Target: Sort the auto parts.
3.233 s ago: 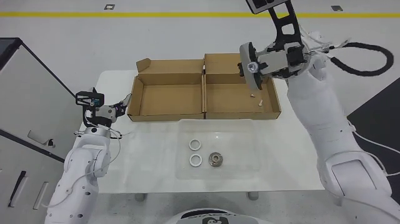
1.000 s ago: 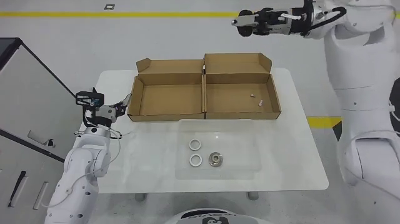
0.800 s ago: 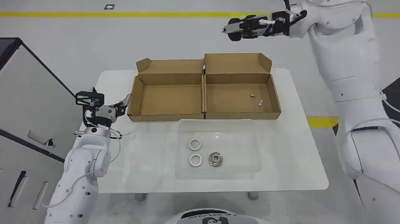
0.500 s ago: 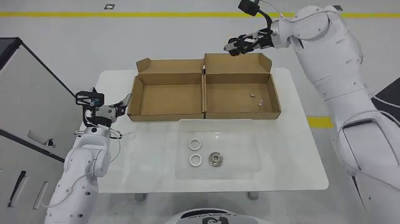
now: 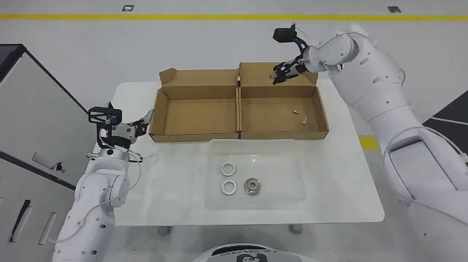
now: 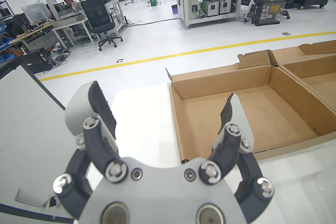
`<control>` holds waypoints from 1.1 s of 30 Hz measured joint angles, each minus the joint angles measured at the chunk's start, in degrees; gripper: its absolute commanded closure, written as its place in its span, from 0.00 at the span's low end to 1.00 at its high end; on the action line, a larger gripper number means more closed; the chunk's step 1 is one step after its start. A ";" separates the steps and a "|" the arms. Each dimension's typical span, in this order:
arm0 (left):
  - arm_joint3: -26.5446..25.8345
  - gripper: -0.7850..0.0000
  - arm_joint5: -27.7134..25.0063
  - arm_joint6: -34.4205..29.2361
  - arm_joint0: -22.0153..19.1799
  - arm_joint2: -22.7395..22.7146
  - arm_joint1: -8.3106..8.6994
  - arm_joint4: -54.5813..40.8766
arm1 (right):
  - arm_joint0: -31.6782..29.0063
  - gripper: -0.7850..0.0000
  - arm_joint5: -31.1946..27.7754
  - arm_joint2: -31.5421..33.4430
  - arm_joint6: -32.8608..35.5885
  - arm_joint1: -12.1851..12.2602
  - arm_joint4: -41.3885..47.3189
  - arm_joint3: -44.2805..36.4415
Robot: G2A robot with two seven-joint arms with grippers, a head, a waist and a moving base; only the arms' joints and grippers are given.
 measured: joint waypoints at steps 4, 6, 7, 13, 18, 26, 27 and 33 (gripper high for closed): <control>0.00 0.00 0.00 0.00 0.00 0.00 0.00 0.00 | 0.26 1.00 -1.61 0.30 -0.13 -0.19 1.51 0.09; 0.00 0.00 0.00 0.00 0.00 0.00 0.00 0.00 | 0.26 1.00 -1.62 0.35 -0.12 -0.18 1.55 0.12; 0.00 0.00 0.00 0.00 0.00 0.00 0.00 0.00 | 0.26 1.00 -1.59 0.35 -0.12 -0.18 1.52 0.12; 0.00 0.00 0.00 0.00 0.00 0.00 0.00 0.00 | 0.25 1.00 -1.57 0.33 -0.11 -0.18 1.49 0.10; 0.00 0.00 0.00 0.00 0.00 0.00 0.00 0.00 | -1.21 1.00 4.87 -1.90 -2.01 -0.20 -5.29 -3.09; 0.00 0.00 0.00 0.00 0.00 0.00 0.00 0.00 | -3.44 1.00 21.95 -9.25 -3.97 -3.09 -15.94 -2.32; 0.00 0.00 0.00 0.00 0.00 0.00 0.00 0.00 | -3.63 1.00 22.84 -10.11 -4.34 -3.70 -16.25 -1.34; 0.00 0.00 0.00 0.00 0.00 0.00 0.00 0.00 | -3.49 1.00 23.50 -13.34 -5.71 -7.01 -15.91 5.04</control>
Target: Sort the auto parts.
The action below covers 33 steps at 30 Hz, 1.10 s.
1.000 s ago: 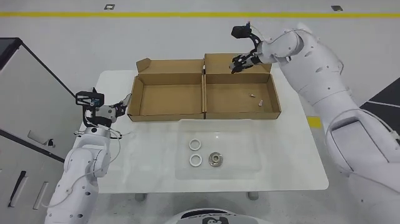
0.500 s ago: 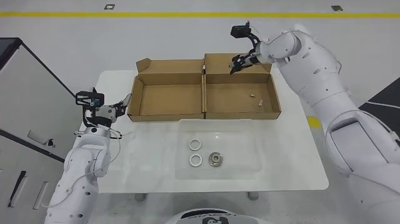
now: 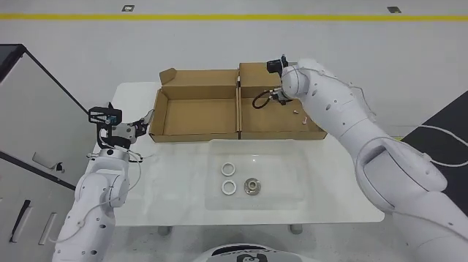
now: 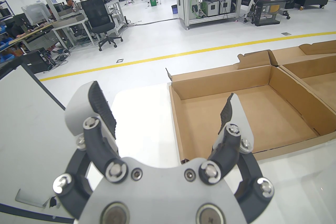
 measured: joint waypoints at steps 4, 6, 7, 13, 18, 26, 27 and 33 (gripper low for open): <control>0.00 0.00 0.00 0.00 0.00 0.00 0.00 0.00 | 0.84 1.00 -0.48 -1.22 -0.50 -2.07 0.59 4.22; 0.00 0.00 0.00 0.00 0.00 0.00 0.00 0.00 | 1.31 1.00 -1.01 -1.61 -0.37 -3.08 1.14 6.42; 0.00 0.00 0.00 0.00 0.00 0.00 0.00 0.00 | 1.45 1.00 -1.35 -1.79 -0.22 -3.51 1.38 7.31; 0.00 0.00 0.00 0.00 0.00 0.00 0.00 0.00 | 2.10 1.00 -3.21 -2.68 0.33 -6.17 2.70 12.73; 0.00 0.00 0.00 0.00 0.00 0.00 0.00 0.00 | 2.81 1.00 -4.42 -2.94 0.35 -8.04 3.48 16.76; 0.00 0.00 0.00 0.00 0.00 0.00 0.00 0.00 | 3.55 0.94 -6.29 -2.93 0.19 -10.12 4.09 21.61; 0.00 0.00 0.00 0.00 0.00 0.00 0.00 0.00 | 3.66 0.89 -6.49 -2.93 0.13 -10.38 4.08 22.14; 0.00 0.00 0.00 0.00 0.00 0.00 0.00 0.00 | 4.13 0.77 -7.27 -2.70 -0.33 -11.42 4.12 24.44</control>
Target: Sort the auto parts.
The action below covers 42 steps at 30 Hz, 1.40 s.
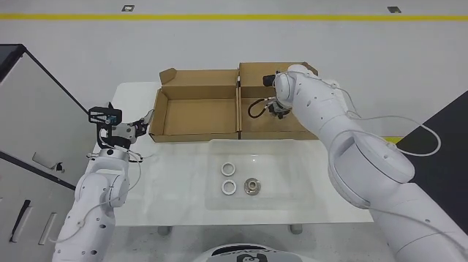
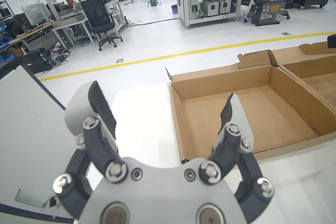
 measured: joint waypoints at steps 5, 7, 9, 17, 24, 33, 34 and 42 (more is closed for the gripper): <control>0.00 0.00 0.00 0.00 0.00 0.00 0.00 0.00 | 0.72 0.72 -0.67 0.37 -0.53 -0.51 0.01 1.22; 0.00 0.00 0.00 0.00 0.00 0.00 0.00 0.00 | 1.31 0.66 -1.14 0.79 -1.21 -0.55 0.33 1.81; 0.00 0.00 0.00 0.00 0.00 0.00 0.00 0.00 | 2.01 0.58 -1.95 1.35 -2.01 -0.47 0.84 2.27; 0.00 0.00 0.00 0.00 0.00 0.00 0.00 0.00 | 4.45 0.00 -10.87 4.26 -4.82 0.86 4.02 2.19; 0.00 0.00 0.00 0.00 0.00 0.00 0.00 0.00 | 5.98 0.00 -22.68 8.29 -5.39 3.62 8.75 1.09; 0.00 0.00 0.00 0.00 0.00 0.00 0.00 0.00 | 6.96 0.00 -38.72 15.57 0.98 9.46 17.69 0.97; 0.00 0.00 0.00 0.00 0.00 0.00 0.00 0.00 | 6.99 0.00 -40.11 16.34 1.97 10.14 18.59 0.94; 0.00 0.00 0.00 0.00 0.00 0.00 0.00 0.00 | 3.44 0.00 -42.92 21.99 7.22 17.03 25.79 -7.53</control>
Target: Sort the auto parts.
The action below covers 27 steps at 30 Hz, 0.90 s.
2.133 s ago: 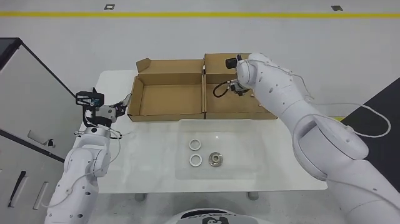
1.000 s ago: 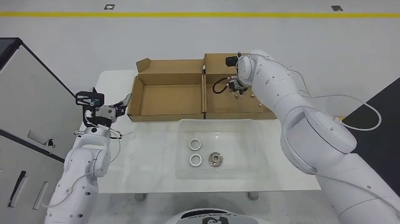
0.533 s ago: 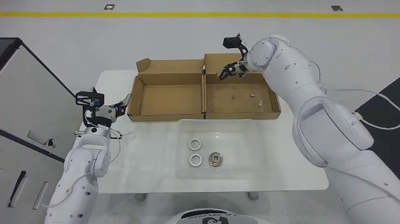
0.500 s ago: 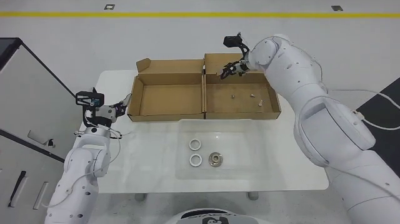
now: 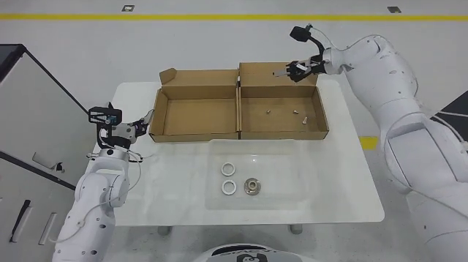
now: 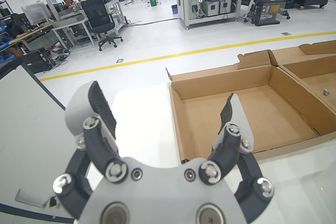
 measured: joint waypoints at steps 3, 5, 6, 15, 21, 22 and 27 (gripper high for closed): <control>0.00 0.00 0.00 0.00 0.00 0.00 0.00 0.00 | -4.07 0.00 2.41 2.39 2.43 3.35 2.76 -8.82; 0.00 0.00 0.00 0.00 0.00 0.00 0.00 0.00 | -7.12 0.00 4.39 4.29 4.40 5.43 4.20 -15.22; 0.00 0.00 0.00 0.00 0.00 0.00 0.00 0.00 | -9.36 0.00 5.76 5.81 5.77 6.76 5.17 -19.76; 0.00 0.00 0.00 0.00 0.00 0.00 0.00 0.00 | -24.63 0.00 13.24 18.66 13.24 13.57 10.12 -45.56; 0.00 0.00 0.00 0.00 0.00 0.00 0.00 0.00 | -30.54 0.00 15.18 24.48 15.19 15.80 15.85 -52.05; 0.00 0.00 0.00 0.00 0.00 0.00 0.00 0.00 | -31.28 0.00 15.33 25.25 15.34 16.15 16.95 -52.63; 0.00 0.00 0.00 0.00 0.00 0.00 0.00 0.00 | -35.37 0.00 15.78 29.24 15.79 18.34 22.67 -55.43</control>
